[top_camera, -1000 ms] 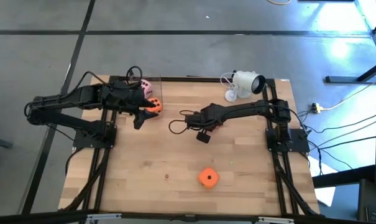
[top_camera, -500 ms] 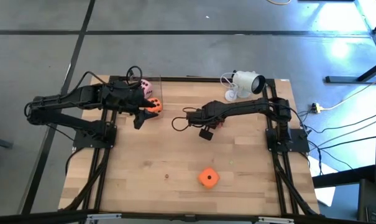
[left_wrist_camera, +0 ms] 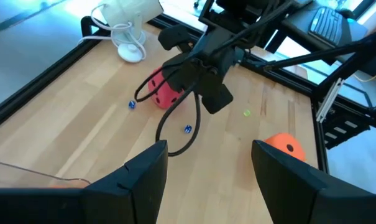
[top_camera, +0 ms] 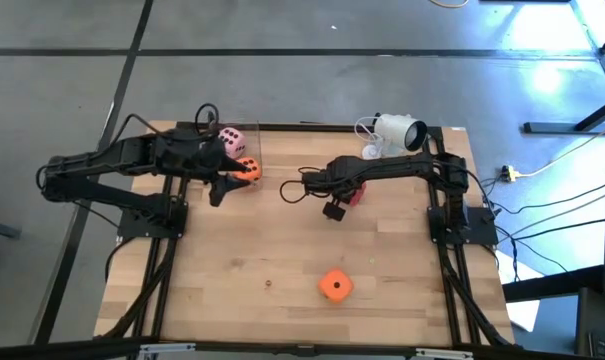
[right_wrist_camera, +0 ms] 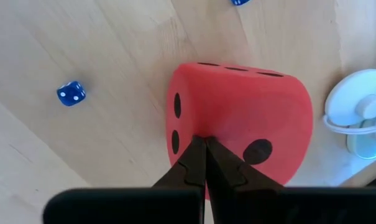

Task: Pick & Place Dice
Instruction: Put the large red dice into the transparent bin

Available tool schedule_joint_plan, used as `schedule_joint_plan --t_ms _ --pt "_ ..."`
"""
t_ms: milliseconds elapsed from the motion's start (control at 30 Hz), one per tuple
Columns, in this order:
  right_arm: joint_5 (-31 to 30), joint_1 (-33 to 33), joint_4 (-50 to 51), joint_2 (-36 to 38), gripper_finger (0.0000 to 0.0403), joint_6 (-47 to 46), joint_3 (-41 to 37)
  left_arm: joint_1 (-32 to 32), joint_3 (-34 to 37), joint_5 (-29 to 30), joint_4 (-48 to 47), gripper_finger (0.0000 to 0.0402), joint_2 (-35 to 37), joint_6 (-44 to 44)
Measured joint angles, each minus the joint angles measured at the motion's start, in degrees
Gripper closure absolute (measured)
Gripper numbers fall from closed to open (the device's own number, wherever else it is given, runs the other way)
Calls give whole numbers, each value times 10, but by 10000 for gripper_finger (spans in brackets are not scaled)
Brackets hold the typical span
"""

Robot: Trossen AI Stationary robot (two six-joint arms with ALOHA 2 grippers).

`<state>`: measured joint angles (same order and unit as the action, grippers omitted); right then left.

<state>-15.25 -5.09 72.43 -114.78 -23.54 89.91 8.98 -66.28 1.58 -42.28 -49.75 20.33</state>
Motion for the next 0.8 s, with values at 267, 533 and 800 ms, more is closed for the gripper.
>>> schedule_joint_plan --t_ms 267,533,800 --pt "-2 7 -4 8 403 -1 -2 0 0 1 -3 177 4 4" --pt "20 9 -6 20 402 -9 -3 0 0 3 -16 177 4 4" --pt "24 10 -4 22 362 -5 -2 0 0 3 -17 177 4 4"
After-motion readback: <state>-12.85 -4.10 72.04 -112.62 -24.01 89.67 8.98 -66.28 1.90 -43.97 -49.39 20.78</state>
